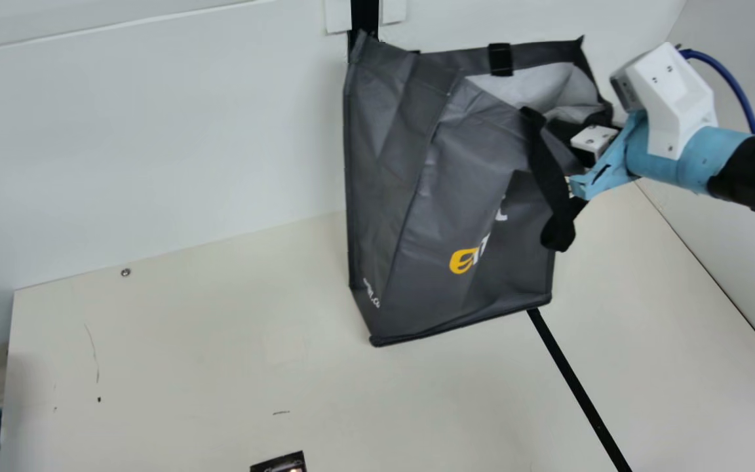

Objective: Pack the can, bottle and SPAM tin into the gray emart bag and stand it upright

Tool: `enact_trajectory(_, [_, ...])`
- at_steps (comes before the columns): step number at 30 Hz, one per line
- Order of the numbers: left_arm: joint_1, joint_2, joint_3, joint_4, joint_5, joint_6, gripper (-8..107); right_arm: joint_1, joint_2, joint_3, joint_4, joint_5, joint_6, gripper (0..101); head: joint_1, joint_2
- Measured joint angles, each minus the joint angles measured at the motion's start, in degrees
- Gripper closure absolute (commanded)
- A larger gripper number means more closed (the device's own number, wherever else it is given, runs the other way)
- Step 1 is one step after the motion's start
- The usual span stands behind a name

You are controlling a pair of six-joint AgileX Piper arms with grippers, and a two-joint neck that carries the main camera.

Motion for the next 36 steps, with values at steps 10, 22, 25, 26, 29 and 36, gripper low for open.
enact_trajectory(10, [0.00, 0.00, 0.00, 0.00, 0.00, 0.00, 9, -7.32, 1.94, -4.43, -1.53, 2.14, -2.20, 101, 0.00, 0.00])
enact_trajectory(22, [0.00, 0.00, 0.00, 0.00, 0.00, 0.00, 9, -16.74, 5.35, -10.36, -2.88, 4.78, -6.13, 101, 0.00, 0.00])
enact_trajectory(25, [0.00, 0.00, 0.00, 0.00, 0.00, 0.00, 9, -19.00, 6.26, -11.87, -3.13, 5.07, -7.11, 101, 0.00, 0.00])
enact_trajectory(26, [0.00, 0.00, 0.00, 0.00, 0.00, 0.00, 9, -19.82, 6.63, -12.39, -3.26, 5.07, -7.43, 101, 0.00, 0.00])
enact_trajectory(29, [0.00, 0.00, 0.00, 0.00, 0.00, 0.00, 9, -22.02, 7.67, -13.62, -3.40, 5.26, -8.75, 101, 0.00, 0.09])
enact_trajectory(36, [0.00, 0.00, 0.00, 0.00, 0.00, 0.00, 9, -26.47, 9.54, -15.24, -2.71, 5.94, -10.93, 95, 0.00, 0.00])
